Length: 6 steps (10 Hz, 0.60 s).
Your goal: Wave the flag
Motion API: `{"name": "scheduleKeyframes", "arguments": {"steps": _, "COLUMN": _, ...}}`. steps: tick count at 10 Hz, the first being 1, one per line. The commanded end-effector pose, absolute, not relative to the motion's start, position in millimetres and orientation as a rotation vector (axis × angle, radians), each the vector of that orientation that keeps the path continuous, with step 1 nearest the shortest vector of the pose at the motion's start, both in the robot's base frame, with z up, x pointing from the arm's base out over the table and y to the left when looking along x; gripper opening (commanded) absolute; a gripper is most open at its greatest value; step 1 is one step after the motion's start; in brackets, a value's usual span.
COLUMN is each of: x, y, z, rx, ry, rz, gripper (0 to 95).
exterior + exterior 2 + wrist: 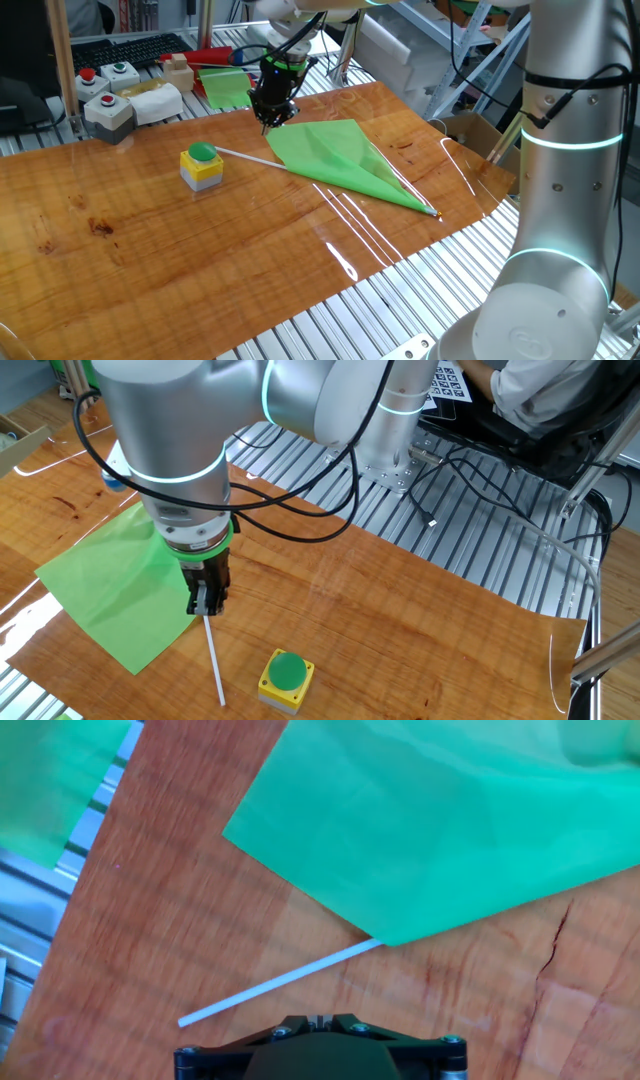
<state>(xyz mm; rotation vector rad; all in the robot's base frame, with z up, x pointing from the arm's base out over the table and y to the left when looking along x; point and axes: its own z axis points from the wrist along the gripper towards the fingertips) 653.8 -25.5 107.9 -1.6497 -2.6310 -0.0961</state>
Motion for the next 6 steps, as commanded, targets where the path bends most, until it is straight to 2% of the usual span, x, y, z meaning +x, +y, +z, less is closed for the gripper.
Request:
{"name": "scheduleKeyframes", "arguments": {"steps": 1, "x": 653.3, "y": -23.0, "z": 108.8, "rx": -1.68, "ry": -2.611, "rz": -0.103, "gripper": 0.0}}
{"name": "scheduleKeyframes", "arguments": {"steps": 4, "x": 653.3, "y": -23.0, "z": 108.8, "rx": -1.698, "ry": -2.594, "rz": -0.141, "gripper": 0.0}}
{"name": "scheduleKeyframes", "arguments": {"steps": 6, "x": 653.3, "y": -23.0, "z": 108.8, "rx": -1.703, "ry": -2.6, "rz": -0.12, "gripper": 0.0}}
